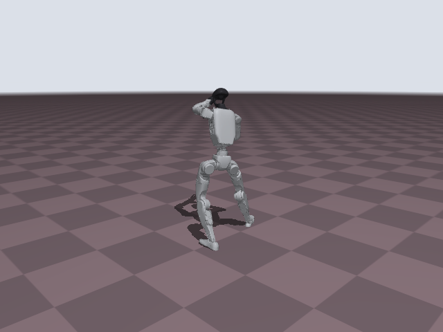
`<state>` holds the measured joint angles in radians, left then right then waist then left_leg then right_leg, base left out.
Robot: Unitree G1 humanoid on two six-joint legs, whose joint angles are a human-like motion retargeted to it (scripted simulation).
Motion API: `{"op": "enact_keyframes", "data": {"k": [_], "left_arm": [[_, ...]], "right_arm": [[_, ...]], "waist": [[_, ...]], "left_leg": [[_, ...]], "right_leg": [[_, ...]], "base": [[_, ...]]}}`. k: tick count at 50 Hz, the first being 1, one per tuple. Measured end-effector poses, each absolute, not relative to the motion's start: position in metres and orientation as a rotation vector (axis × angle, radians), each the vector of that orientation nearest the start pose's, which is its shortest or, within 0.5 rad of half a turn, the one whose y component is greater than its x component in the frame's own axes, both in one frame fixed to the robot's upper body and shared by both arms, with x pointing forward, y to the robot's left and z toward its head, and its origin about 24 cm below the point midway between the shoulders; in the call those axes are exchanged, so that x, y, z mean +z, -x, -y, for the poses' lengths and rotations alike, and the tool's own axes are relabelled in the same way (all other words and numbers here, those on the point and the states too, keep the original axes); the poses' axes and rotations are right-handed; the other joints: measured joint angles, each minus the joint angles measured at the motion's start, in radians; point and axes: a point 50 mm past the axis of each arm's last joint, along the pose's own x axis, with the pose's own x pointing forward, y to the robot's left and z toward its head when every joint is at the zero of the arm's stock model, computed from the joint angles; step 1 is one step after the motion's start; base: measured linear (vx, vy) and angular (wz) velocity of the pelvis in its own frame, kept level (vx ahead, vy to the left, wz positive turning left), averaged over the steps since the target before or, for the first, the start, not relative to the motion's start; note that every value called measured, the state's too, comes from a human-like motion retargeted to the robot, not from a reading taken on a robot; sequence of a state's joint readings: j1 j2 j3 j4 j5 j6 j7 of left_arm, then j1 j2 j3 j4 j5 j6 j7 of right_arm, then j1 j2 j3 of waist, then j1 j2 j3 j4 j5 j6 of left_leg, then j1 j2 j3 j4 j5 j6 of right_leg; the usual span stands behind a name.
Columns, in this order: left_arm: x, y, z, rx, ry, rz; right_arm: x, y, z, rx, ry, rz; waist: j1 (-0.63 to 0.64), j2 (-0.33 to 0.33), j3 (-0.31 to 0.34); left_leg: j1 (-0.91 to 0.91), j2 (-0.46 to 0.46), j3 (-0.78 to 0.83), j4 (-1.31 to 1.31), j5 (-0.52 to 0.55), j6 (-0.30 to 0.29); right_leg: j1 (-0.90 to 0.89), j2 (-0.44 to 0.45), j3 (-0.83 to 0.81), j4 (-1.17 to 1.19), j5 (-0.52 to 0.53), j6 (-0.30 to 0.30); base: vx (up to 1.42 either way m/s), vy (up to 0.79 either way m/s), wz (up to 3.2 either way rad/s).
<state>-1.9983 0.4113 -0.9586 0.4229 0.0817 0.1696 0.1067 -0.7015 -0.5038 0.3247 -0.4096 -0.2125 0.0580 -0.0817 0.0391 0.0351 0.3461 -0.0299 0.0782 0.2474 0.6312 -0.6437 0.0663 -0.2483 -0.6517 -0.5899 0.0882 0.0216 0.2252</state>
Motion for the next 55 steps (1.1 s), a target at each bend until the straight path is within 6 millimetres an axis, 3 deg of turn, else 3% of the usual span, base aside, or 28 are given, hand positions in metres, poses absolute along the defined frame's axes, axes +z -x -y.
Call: {"op": "enact_keyframes", "data": {"k": [3, 6, 10, 12, 14, 18, 23, 28, 32, 35, 38, 42, 45, 49, 52, 55], "left_arm": [[0.485, -0.283, 0.000, 0.018, -1.400, 1.206], [0.503, -0.300, -0.064, 0.222, -1.459, 1.064], [0.516, -0.293, -0.140, 0.429, -1.450, 0.950], [0.512, -0.285, -0.165, 0.468, -1.414, 0.930], [0.503, -0.277, -0.177, 0.465, -1.372, 0.939], [0.477, -0.259, -0.166, 0.353, -1.263, 1.046], [0.454, -0.220, -0.109, 0.091, -1.086, 1.314], [0.462, -0.173, -0.058, -0.103, -0.930, 1.580], [0.486, -0.166, -0.039, -0.115, -0.893, 1.608], [0.512, -0.180, -0.040, 0.012, -0.902, 1.567], [0.533, -0.200, -0.057, 0.217, -0.939, 1.516], [0.549, -0.221, -0.098, 0.447, -1.029, 1.407], [0.553, -0.225, -0.128, 0.542, -1.112, 1.302], [0.553, -0.212, -0.149, 0.553, -1.150, 1.233], [0.542, -0.196, -0.141, 0.452, -1.100, 1.308], [0.520, -0.177, -0.119, 0.290, -1.026, 1.470]], "right_arm": [[0.295, -0.251, 0.095, 0.265, 0.694, 1.098], [0.303, -0.245, 0.103, 0.238, 0.689, 1.132], [0.307, -0.239, 0.117, 0.151, 0.674, 1.146], [0.304, -0.238, 0.124, 0.102, 0.673, 1.133], [0.301, -0.236, 0.131, 0.055, 0.679, 1.115], [0.292, -0.235, 0.140, 0.020, 0.736, 1.066], [0.279, -0.235, 0.118, 0.233, 0.910, 1.025], [0.263, -0.226, 0.068, 0.661, 1.058, 1.037], [0.256, -0.213, 0.036, 0.899, 1.047, 1.086], [0.266, -0.204, 0.023, 0.914, 0.978, 1.198], [0.290, -0.196, 0.020, 0.825, 0.883, 1.357], [0.325, -0.184, 0.022, 0.724, 0.795, 1.522], [0.338, -0.178, 0.021, 0.719, 0.804, 1.568], [0.339, -0.177, 0.015, 0.761, 0.876, 1.560], [0.333, -0.178, 0.011, 0.819, 0.901, 1.521], [0.322, -0.177, 0.008, 0.892, 0.926, 1.477]], "waist": [[-0.127, 0.003, 0.027], [-0.249, 0.007, 0.068], [-0.366, 0.021, 0.131], [-0.401, 0.034, 0.140], [-0.422, 0.046, 0.145], [-0.443, 0.082, 0.151], [-0.470, 0.114, 0.151], [-0.479, 0.123, 0.138], [-0.480, 0.121, 0.110], [-0.479, 0.125, 0.100], [-0.473, 0.127, 0.098], [-0.456, 0.099, 0.091], [-0.442, 0.055, 0.085], [-0.423, 0.018, 0.099], [-0.402, 0.003, 0.117], [-0.380, 0.004, 0.134]], "left_leg": [[0.032, 0.029, 0.032, -0.019, 0.018, -0.011], [0.052, 0.065, 0.053, -0.045, 0.048, -0.022], [0.064, 0.108, 0.076, -0.096, 0.101, -0.035], [0.052, 0.118, 0.089, -0.131, 0.133, -0.040], [0.040, 0.125, 0.102, -0.168, 0.165, -0.044], [0.015, 0.136, 0.122, -0.201, 0.233, -0.049], [-0.028, 0.131, 0.089, -0.130, 0.319, -0.036], [-0.063, 0.121, 0.072, -0.022, 0.400, -0.021], [-0.075, 0.137, 0.117, 0.048, 0.469, 0.006], [-0.088, 0.147, 0.116, 0.113, 0.531, 0.025], [-0.122, 0.131, 0.029, 0.196, 0.621, 0.013], [-0.166, 0.017, -0.170, 0.283, 0.711, -0.083], [-0.178, -0.065, -0.253, 0.302, 0.643, -0.147], [-0.206, -0.009, -0.171, 0.251, 0.427, -0.092], [-0.209, 0.045, -0.085, 0.104, 0.313, -0.045], [-0.189, 0.071, -0.028, -0.076, 0.280, -0.044]], "right_leg": [[-0.018, 0.028, 0.007, 0.012, 0.040, -0.014], [-0.041, 0.070, 0.036, 0.026, 0.049, -0.021], [-0.070, 0.129, 0.059, 0.027, 0.045, -0.005], [-0.097, 0.155, 0.066, 0.013, 0.041, 0.009], [-0.121, 0.178, 0.072, -0.003, 0.032, 0.024], [-0.151, 0.225, 0.082, -0.037, 0.002, 0.037], [-0.143, 0.268, 0.108, -0.066, -0.041, 0.036], [-0.128, 0.309, 0.157, -0.081, -0.071, 0.030], [-0.130, 0.347, 0.212, -0.088, -0.076, 0.005], [-0.129, 0.376, 0.261, -0.089, -0.073, -0.022], [-0.125, 0.401, 0.314, -0.083, -0.071, -0.050], [-0.118, 0.407, 0.386, -0.076, -0.065, -0.068], [-0.106, 0.385, 0.434, -0.077, -0.059, -0.053], [-0.090, 0.369, 0.472, -0.088, -0.047, -0.029], [-0.078, 0.371, 0.489, -0.101, -0.036, -0.015], [-0.068, 0.387, 0.499, -0.113, -0.025, -0.004]], "base": [[0.09, -0.28, -0.71], [0.11, -0.31, -0.50], [0.13, -0.33, -0.33], [0.15, -0.34, -0.23], [0.15, -0.33, -0.18], [0.15, -0.32, -0.23], [0.18, -0.24, -0.43], [0.21, -0.13, -0.74], [0.19, -0.08, -0.90], [0.18, -0.03, -0.94], [0.16, 0.02, -0.93], [0.12, 0.08, -0.85], [0.09, 0.12, -0.63], [0.04, 0.13, -0.44], [0.00, 0.17, -0.40], [-0.03, 0.20, -0.39]]}}
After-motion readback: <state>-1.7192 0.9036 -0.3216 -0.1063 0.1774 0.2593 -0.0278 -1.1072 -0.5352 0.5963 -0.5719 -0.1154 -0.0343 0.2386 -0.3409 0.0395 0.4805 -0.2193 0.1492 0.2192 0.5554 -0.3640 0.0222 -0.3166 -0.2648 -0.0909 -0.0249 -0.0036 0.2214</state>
